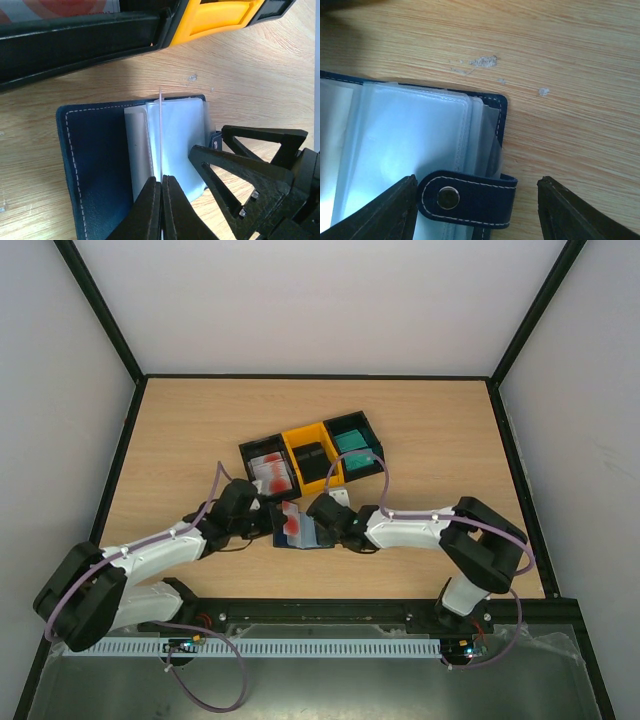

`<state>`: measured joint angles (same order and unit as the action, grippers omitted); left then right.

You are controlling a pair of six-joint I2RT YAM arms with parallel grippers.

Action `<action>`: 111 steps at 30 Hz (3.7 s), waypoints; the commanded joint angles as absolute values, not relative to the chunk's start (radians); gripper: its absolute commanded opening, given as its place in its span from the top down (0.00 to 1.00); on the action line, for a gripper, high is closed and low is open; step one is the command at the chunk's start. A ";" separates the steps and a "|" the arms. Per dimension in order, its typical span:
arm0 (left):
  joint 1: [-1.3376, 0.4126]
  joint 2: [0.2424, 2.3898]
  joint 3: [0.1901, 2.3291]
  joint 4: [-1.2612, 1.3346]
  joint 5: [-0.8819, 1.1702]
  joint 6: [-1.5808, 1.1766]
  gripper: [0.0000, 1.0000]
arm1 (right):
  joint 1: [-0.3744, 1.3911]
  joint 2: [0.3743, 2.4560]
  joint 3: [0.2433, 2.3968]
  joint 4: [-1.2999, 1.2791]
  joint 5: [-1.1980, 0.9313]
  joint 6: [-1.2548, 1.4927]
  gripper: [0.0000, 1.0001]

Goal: Put the credit cards into the card holder
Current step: Insert the credit card into the card holder.

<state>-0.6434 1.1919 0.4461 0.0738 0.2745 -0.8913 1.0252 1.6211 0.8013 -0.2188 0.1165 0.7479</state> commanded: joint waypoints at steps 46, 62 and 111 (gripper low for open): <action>-0.619 1.316 0.340 0.327 0.428 -1.037 0.98 | 1.032 1.650 0.778 -0.284 0.121 0.843 0.52; -0.622 1.263 0.275 0.289 0.310 -1.197 0.98 | 1.032 1.650 0.764 -0.273 0.124 0.853 0.52; -0.680 1.394 0.327 0.451 0.373 -1.155 0.97 | 1.032 1.663 0.756 -0.247 0.115 0.851 0.53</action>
<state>-0.6842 1.3674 0.2996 0.4667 0.3946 -1.1545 1.0275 1.6310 0.7879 -0.2138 0.1123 0.8459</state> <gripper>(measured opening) 0.027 0.475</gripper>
